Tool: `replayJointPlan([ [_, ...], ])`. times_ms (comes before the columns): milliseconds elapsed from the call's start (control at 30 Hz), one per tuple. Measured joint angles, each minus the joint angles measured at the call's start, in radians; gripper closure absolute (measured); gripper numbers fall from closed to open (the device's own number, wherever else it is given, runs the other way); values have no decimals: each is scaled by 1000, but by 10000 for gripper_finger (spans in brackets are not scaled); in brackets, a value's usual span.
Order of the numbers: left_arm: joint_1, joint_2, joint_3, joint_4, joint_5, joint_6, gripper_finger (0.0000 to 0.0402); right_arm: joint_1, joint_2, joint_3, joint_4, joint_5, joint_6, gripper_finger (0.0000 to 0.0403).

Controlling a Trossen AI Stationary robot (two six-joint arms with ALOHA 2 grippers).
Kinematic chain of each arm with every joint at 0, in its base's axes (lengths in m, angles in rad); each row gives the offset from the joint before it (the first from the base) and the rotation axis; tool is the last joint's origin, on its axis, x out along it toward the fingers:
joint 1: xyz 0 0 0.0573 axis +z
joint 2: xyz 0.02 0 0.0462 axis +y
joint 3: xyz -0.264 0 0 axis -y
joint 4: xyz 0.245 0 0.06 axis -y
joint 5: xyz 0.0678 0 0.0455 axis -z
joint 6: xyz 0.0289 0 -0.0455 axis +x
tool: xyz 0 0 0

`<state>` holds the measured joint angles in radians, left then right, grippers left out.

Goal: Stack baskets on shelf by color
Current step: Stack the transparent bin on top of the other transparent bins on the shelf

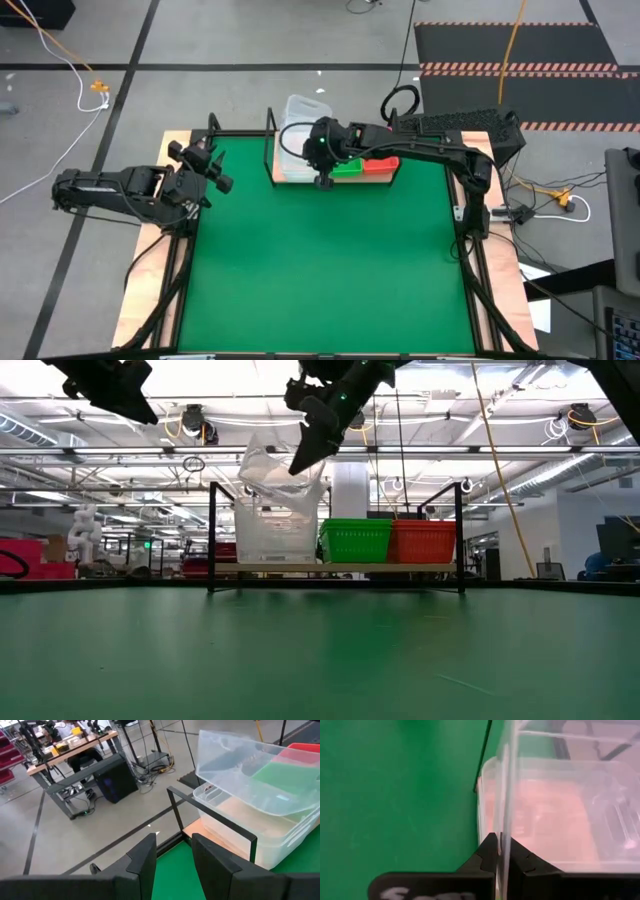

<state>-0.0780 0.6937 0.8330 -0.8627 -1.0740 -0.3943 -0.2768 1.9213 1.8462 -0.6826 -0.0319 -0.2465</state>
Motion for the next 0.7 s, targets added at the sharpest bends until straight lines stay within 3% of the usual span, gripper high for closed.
replayJointPlan([
  [333,0,0,0,0,1,-25,273,-10,0,0,-38,-49,-22,394],
  [700,0,0,0,0,2,-25,273,-11,0,0,14,-45,-15,315],
])
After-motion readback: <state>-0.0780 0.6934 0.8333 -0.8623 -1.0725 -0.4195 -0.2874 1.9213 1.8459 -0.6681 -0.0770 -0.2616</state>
